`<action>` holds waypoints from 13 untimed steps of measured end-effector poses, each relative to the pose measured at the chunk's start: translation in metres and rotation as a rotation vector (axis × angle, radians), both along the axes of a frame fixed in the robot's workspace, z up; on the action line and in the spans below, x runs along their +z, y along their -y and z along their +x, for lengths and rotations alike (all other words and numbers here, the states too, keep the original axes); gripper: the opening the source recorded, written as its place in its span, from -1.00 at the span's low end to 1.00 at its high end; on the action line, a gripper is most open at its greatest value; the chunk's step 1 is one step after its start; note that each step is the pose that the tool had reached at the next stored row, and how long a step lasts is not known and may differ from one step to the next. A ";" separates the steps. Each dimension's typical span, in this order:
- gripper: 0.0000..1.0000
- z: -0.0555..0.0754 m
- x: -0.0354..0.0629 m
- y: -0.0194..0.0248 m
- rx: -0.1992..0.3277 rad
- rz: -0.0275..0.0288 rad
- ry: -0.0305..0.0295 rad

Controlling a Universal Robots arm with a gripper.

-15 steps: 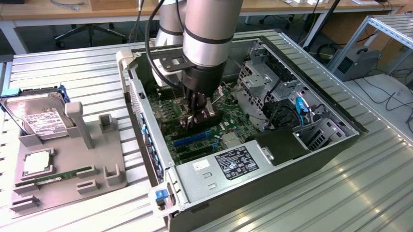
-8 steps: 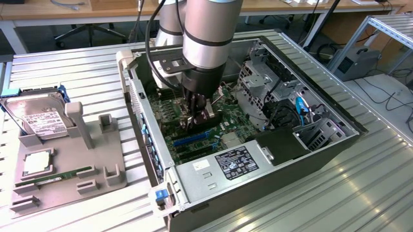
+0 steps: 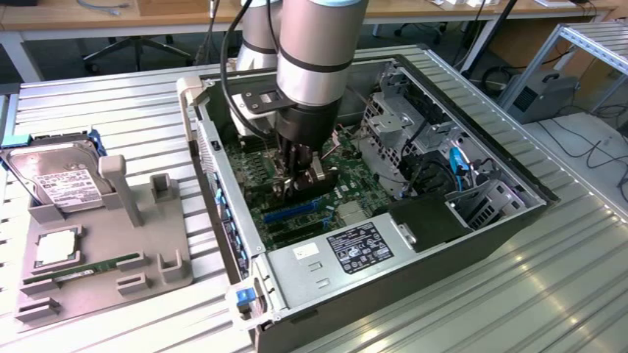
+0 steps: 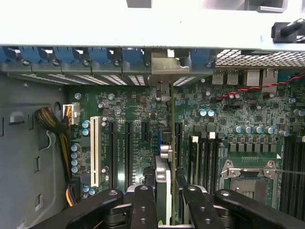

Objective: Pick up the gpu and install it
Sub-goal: 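Insert the gpu into the slot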

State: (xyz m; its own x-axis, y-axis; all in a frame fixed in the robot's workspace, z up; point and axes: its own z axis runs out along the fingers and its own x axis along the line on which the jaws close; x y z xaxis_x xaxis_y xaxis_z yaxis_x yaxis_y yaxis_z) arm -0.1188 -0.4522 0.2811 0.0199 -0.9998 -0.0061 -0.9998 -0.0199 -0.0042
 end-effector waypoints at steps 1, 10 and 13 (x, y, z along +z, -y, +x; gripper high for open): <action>-0.47 0.000 -0.0003 0.0000 0.000 0.0001 0.0001; -0.47 -0.001 -0.0029 0.0000 0.000 -0.0001 -0.0001; -0.47 -0.001 -0.0033 0.0001 -0.001 -0.0002 -0.0001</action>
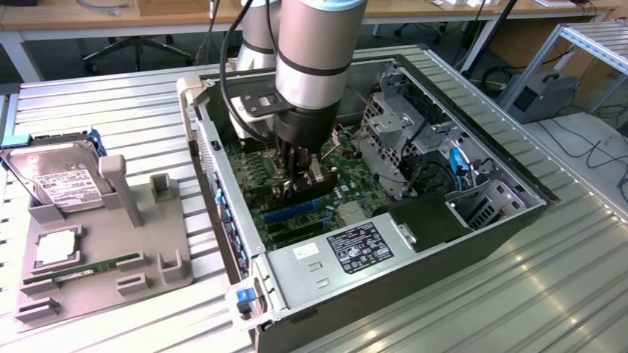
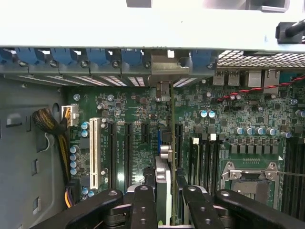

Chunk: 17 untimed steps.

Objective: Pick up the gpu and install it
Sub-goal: 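Insert the gpu into the slot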

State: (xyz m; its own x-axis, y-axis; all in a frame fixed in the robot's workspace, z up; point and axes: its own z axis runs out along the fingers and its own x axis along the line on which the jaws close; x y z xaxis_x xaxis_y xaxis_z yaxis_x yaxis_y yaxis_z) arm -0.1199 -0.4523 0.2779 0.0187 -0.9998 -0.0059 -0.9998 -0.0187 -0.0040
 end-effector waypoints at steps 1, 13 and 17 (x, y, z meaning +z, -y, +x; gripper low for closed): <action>-0.47 0.000 -0.0003 0.0001 -0.001 0.0002 0.0001; -0.47 0.000 -0.0023 0.0046 -0.015 0.0001 0.0001; -0.47 0.001 -0.0038 0.0053 -0.038 0.0001 0.0001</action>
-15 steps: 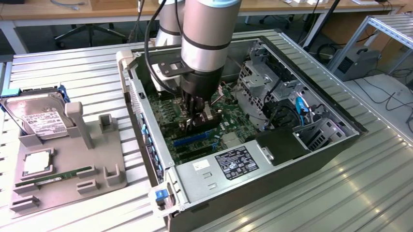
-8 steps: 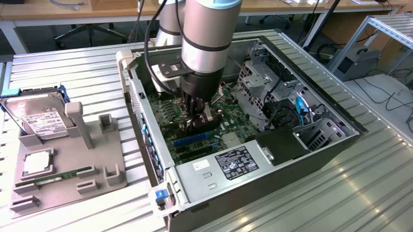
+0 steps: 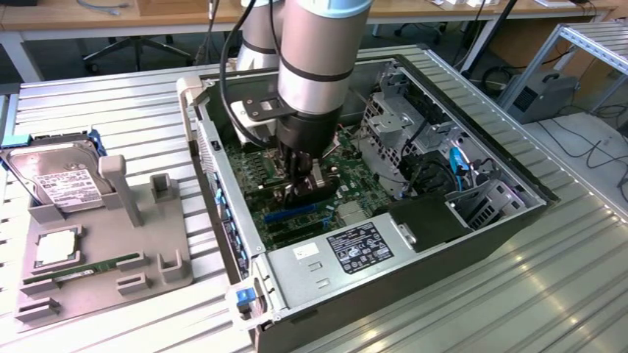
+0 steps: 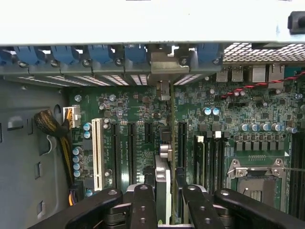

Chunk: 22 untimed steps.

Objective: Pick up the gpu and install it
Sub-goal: 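Insert the gpu into the slot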

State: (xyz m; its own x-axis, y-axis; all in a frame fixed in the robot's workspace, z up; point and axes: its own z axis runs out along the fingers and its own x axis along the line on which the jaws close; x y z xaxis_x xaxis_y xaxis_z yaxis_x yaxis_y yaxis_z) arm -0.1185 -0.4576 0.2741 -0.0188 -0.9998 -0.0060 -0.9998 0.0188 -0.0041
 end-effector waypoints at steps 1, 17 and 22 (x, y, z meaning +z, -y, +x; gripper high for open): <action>-0.47 0.000 0.0000 0.0000 -0.003 -0.0001 -0.0001; -0.47 -0.003 -0.0055 0.0002 -0.005 0.0000 0.0000; -0.47 -0.003 -0.0087 0.0002 -0.005 0.0000 0.0001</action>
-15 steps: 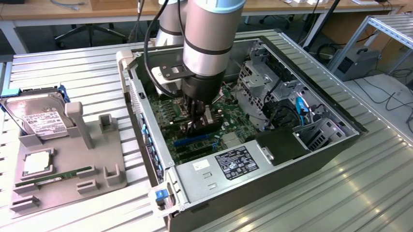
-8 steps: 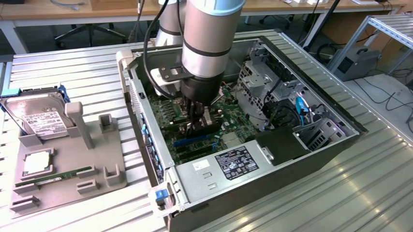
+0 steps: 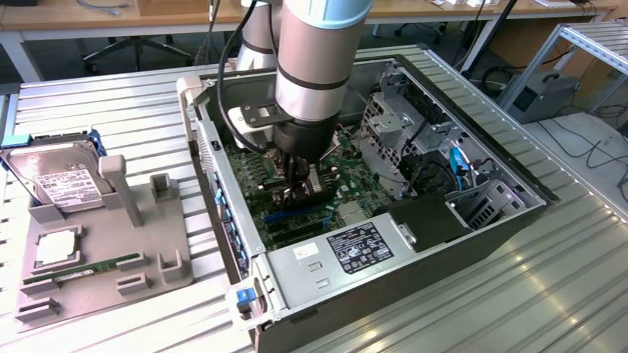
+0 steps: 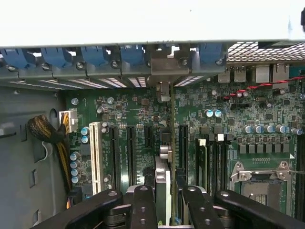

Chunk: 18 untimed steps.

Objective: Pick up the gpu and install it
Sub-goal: 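Insert the gpu into the slot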

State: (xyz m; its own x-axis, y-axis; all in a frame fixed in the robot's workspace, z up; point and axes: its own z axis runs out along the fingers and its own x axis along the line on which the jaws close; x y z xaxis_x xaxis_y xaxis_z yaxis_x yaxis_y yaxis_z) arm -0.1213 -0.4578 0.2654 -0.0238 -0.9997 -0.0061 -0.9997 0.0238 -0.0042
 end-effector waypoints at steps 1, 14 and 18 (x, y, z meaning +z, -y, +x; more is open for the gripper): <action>-0.47 0.000 -0.0006 0.0000 0.000 0.0000 0.0000; -0.47 -0.001 -0.0041 0.0000 0.000 0.0000 0.0000; -0.47 -0.001 -0.0041 0.0000 0.001 0.0000 0.0000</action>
